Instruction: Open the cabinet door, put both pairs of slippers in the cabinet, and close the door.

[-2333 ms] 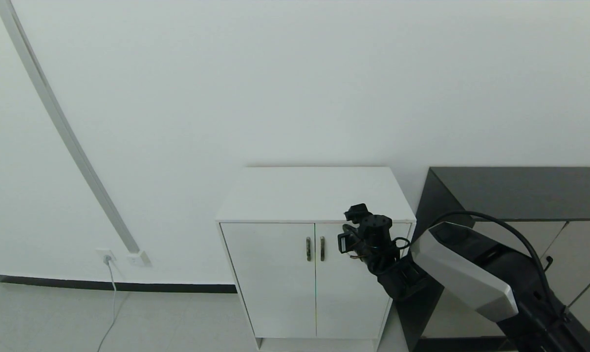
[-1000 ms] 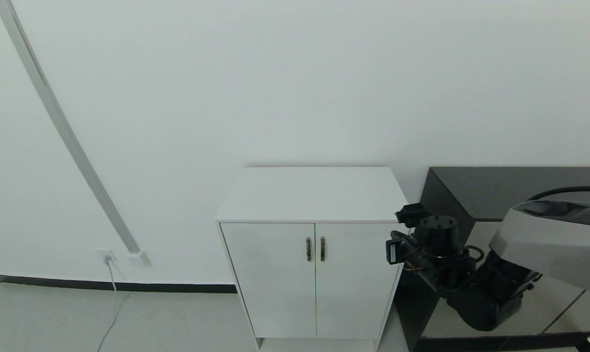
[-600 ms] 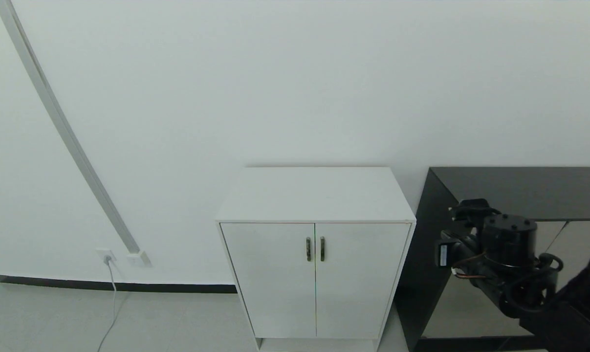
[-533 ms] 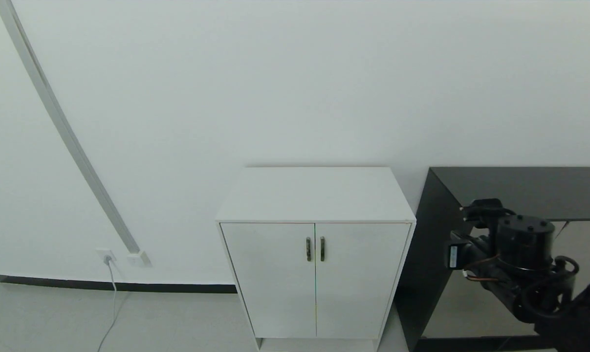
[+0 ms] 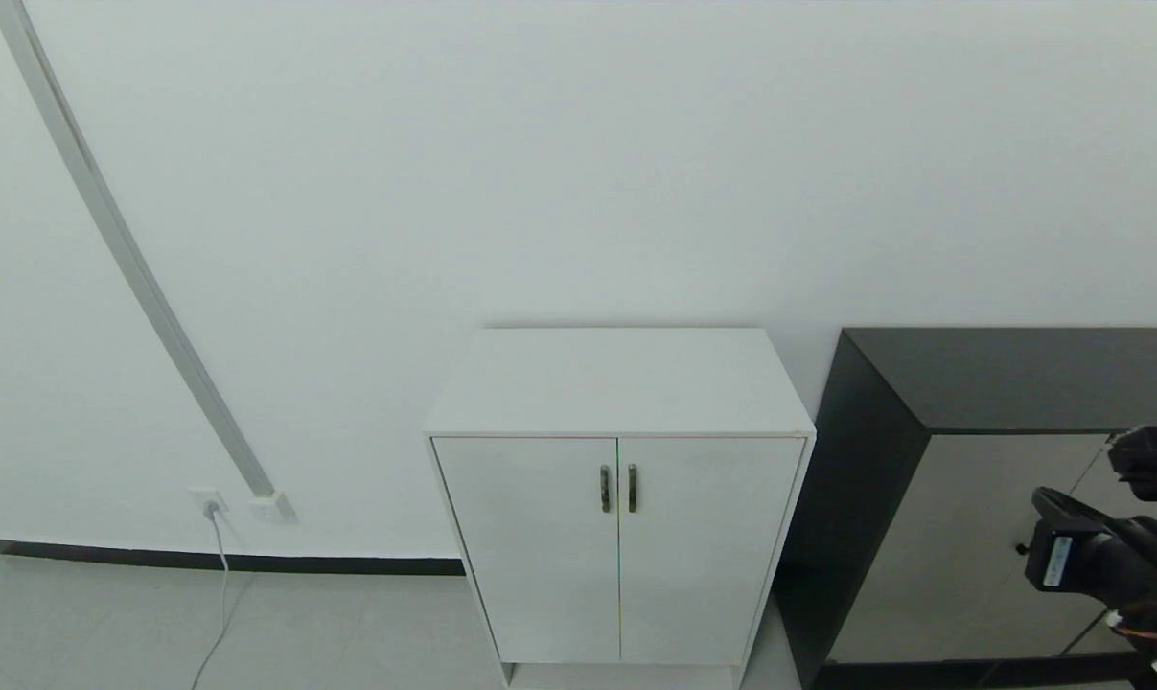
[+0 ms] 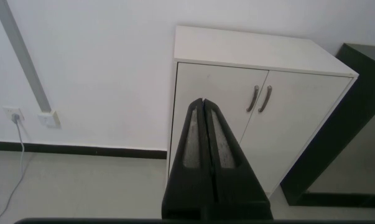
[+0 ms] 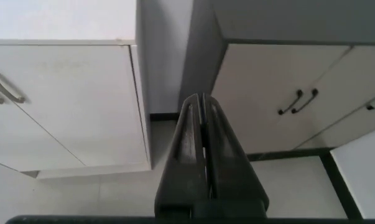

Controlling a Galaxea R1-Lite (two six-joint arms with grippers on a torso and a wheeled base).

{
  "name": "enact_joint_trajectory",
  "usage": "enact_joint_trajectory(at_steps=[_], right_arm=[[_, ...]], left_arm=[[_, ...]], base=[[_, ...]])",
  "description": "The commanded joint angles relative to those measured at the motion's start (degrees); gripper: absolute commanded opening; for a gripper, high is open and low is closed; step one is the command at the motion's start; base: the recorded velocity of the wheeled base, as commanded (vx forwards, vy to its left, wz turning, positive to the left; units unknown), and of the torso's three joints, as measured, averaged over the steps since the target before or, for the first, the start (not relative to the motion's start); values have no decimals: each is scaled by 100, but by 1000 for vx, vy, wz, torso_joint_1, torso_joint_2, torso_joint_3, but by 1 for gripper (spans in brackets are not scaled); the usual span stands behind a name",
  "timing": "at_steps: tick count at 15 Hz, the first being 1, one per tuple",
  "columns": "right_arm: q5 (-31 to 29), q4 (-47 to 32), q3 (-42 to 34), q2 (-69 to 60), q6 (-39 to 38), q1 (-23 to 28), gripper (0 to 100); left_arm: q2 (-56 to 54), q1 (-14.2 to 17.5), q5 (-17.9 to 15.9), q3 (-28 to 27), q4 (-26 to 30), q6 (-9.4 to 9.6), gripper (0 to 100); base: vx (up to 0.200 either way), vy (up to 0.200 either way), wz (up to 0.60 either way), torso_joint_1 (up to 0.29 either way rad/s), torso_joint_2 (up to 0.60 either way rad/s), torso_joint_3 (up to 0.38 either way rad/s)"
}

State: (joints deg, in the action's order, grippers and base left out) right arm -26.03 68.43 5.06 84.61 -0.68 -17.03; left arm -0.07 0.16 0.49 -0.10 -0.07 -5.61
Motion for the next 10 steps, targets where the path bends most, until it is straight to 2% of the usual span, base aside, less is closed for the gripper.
enact_joint_trajectory(at_steps=[1,2,7,9,10], right_arm=[[10,-5,-488,-762,-11,95,0],[10,-75,-506,-894,-28,103,0],[212,-1929,-506,-2379,-37,103,0],[695,-3327,-506,-3381,-46,103,0],[827,-3652,-506,-3636,-55,95,0]], left_arm=[[7,2,4,1,-1,-2,0],[7,2,4,1,-1,-2,0],[7,2,4,1,-1,-2,0],[7,2,4,1,-1,-2,0],[7,2,4,1,-1,-2,0]], base=[[0,0,0,0,0,0],[0,0,0,0,0,0],[0,0,0,0,0,0],[0,0,0,0,0,0],[0,0,0,0,0,0]])
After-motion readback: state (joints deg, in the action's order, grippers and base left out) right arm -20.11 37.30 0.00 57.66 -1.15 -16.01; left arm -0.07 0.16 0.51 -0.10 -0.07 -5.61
